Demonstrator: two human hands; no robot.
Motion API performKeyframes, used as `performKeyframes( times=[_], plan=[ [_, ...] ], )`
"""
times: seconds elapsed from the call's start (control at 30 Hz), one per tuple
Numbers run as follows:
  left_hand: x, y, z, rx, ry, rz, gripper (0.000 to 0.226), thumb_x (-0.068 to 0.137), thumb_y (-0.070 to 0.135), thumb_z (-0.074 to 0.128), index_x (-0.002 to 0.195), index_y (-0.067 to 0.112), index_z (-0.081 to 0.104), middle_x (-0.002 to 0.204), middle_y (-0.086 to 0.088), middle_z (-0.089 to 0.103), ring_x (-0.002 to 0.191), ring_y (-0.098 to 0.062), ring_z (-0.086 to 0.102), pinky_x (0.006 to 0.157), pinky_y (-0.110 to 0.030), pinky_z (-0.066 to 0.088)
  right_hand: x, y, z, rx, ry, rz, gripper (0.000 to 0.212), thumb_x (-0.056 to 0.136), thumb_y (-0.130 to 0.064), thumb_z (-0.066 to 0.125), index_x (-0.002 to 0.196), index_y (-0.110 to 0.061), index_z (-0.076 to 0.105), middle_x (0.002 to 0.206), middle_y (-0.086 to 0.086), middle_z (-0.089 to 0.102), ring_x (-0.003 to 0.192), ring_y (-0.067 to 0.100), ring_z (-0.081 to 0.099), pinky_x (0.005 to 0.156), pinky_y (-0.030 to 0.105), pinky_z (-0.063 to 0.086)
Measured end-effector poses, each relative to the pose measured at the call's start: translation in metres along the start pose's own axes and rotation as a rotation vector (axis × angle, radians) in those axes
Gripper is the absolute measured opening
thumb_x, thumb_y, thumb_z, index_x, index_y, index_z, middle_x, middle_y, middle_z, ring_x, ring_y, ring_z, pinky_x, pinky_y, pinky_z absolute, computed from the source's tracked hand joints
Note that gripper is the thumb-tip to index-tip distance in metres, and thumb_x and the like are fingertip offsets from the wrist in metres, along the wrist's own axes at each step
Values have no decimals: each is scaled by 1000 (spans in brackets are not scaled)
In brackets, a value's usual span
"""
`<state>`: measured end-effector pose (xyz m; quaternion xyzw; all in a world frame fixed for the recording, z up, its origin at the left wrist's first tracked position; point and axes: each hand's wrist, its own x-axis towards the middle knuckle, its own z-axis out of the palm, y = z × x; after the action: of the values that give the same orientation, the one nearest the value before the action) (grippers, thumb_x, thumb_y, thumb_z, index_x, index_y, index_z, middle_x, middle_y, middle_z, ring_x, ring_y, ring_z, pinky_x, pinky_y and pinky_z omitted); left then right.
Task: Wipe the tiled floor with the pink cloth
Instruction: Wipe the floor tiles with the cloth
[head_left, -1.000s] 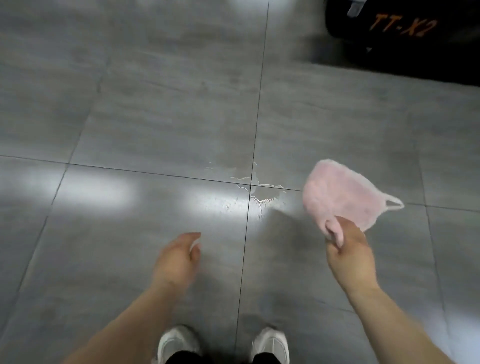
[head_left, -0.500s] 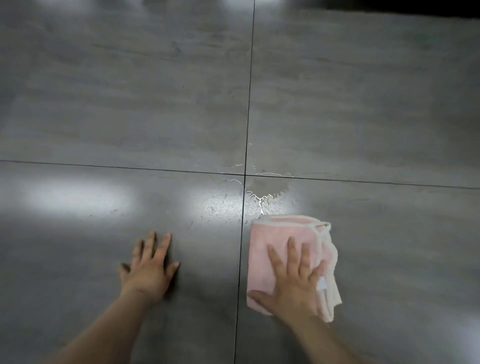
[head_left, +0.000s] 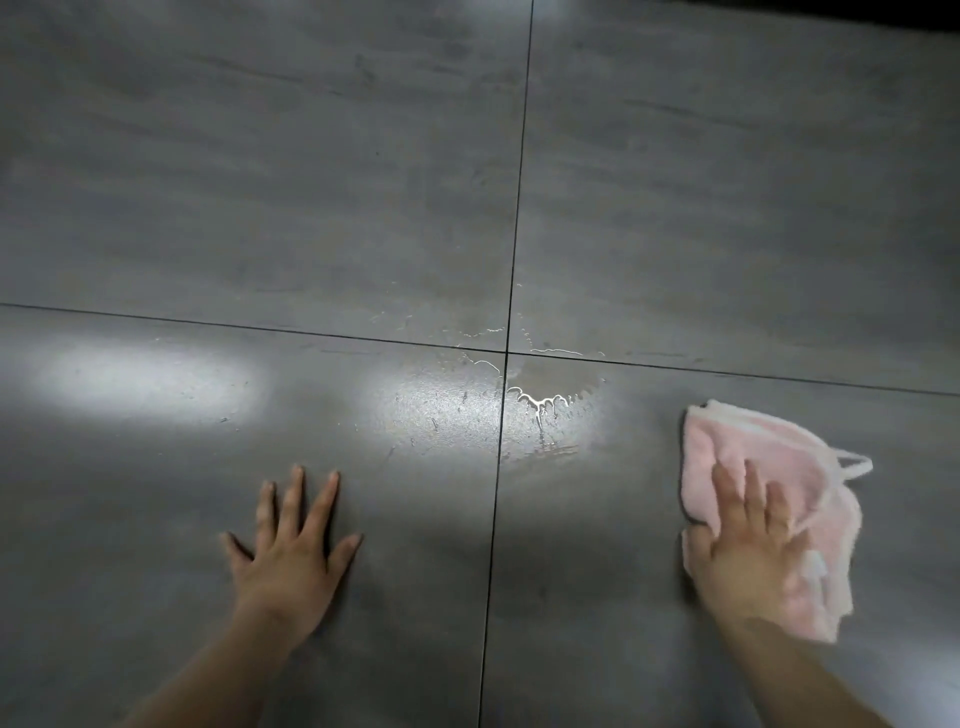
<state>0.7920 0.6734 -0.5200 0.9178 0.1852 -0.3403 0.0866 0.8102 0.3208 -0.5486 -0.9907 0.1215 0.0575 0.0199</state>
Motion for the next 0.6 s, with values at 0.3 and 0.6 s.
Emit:
performKeyframes(
  times=[0.3, 0.6],
  plan=[
    [9, -7, 9, -97, 68, 42, 96, 56, 68, -2, 142, 26, 0, 156, -1, -2, 143, -24, -5, 109, -61, 6, -54, -158, 39, -61, 57, -986, 64, 57, -48, 34, 119, -35, 45, 132, -7, 51, 122, 22, 46, 110, 50, 0],
    [4, -92, 17, -453, 348, -458, 81, 77, 57, 28, 143, 12, 15, 155, -12, 10, 143, -27, 4, 114, -50, -1, -10, -165, 20, 75, 50, -568, 62, 58, -28, 31, 118, -18, 45, 130, 1, 42, 138, 26, 11, 112, 42, -3]
  ],
)
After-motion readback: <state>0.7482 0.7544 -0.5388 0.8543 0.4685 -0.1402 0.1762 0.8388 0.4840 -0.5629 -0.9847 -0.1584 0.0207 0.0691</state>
